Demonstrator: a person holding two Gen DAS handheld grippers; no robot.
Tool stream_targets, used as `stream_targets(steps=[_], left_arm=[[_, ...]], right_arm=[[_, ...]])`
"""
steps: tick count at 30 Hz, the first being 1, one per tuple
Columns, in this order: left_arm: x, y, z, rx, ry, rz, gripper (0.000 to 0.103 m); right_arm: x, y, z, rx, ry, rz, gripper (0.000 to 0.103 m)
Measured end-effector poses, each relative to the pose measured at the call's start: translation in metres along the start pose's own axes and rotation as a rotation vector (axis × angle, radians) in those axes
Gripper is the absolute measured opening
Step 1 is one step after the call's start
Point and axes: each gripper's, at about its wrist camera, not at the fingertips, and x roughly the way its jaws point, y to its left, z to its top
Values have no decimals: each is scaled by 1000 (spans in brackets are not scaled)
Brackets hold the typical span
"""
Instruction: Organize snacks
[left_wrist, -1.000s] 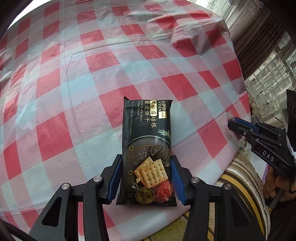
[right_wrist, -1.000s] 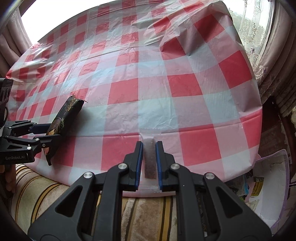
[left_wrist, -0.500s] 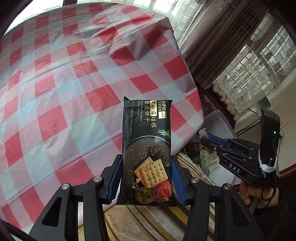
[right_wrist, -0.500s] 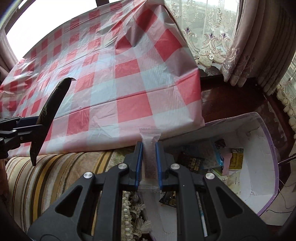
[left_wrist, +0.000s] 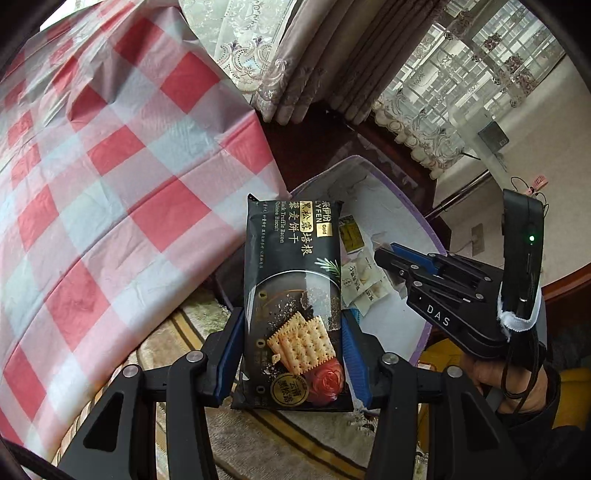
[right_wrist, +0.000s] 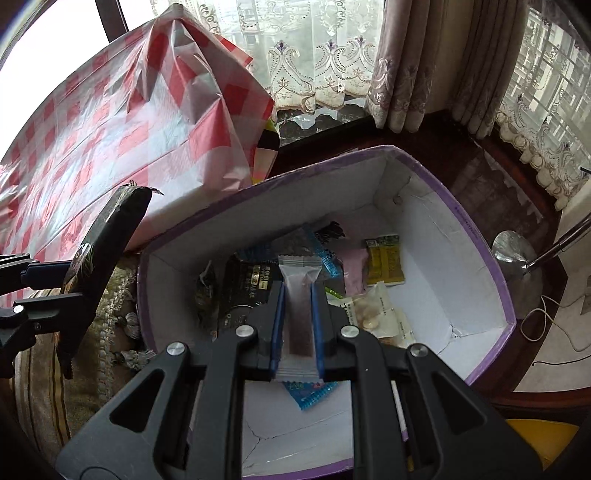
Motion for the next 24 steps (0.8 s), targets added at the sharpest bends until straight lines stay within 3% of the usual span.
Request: stream_targets(steps=[9,11,13,15,19,24], left_arm=[[42,-23,18,-6,77,8,52],[49,-19,17,-31,95,5,56],[53,-16,14,-52,101,6,63],[50,-14,9,-69,96,7,66],[29,-7,-14,-146,54,-26,72],[-17,-6,-56,-237,-139,-97,88]], right_arm=[[2,-19,-4,67,-6,-3,21],[-1,-18,-3,71,-7,-2,27],[-2,-16,-3,71,-6,-12,48],[-7,-11,-4,66,-13,-21,59],[-24,0,-9,75,-31,-57,67],[-51,19,-25,65,-47,-72,68]])
